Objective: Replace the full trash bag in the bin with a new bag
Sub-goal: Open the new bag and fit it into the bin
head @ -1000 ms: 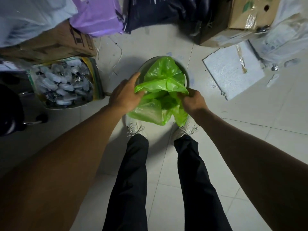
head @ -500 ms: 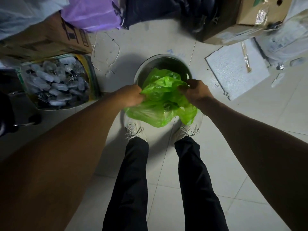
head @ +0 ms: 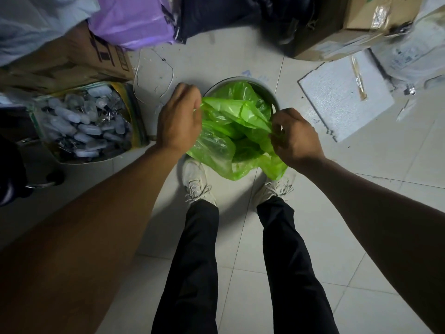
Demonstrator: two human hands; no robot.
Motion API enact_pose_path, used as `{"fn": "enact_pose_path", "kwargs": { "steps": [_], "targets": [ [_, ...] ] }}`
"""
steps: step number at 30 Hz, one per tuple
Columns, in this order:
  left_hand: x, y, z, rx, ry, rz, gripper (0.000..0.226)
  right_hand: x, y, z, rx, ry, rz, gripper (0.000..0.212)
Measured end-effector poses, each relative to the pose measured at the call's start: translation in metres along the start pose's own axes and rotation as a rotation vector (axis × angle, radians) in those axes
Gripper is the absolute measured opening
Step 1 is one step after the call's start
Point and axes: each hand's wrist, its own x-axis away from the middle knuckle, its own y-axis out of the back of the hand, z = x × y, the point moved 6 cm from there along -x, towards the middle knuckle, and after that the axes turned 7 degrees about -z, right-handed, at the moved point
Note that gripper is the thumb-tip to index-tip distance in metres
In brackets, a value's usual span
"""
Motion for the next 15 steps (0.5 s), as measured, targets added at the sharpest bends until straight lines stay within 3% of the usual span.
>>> {"fn": "enact_pose_path", "kwargs": {
  "steps": [4, 8, 12, 15],
  "targets": [
    [0.004, -0.003, -0.004, -0.088, -0.133, 0.074, 0.028, 0.001, 0.000, -0.007, 0.095, -0.009, 0.002, 0.031],
    [0.001, -0.007, 0.003, -0.111, -0.059, 0.083, 0.043, 0.000, -0.006, -0.014, 0.119, 0.005, -0.021, 0.042],
    [-0.004, -0.019, 0.014, -0.163, 0.085, 0.192, 0.042, -0.003, -0.009, -0.014, 0.136, 0.008, -0.069, 0.028],
    [-0.009, -0.027, 0.018, -0.174, 0.150, 0.244, 0.056, -0.008, -0.011, -0.015, 0.130, 0.013, -0.093, 0.025]
  ]
}}
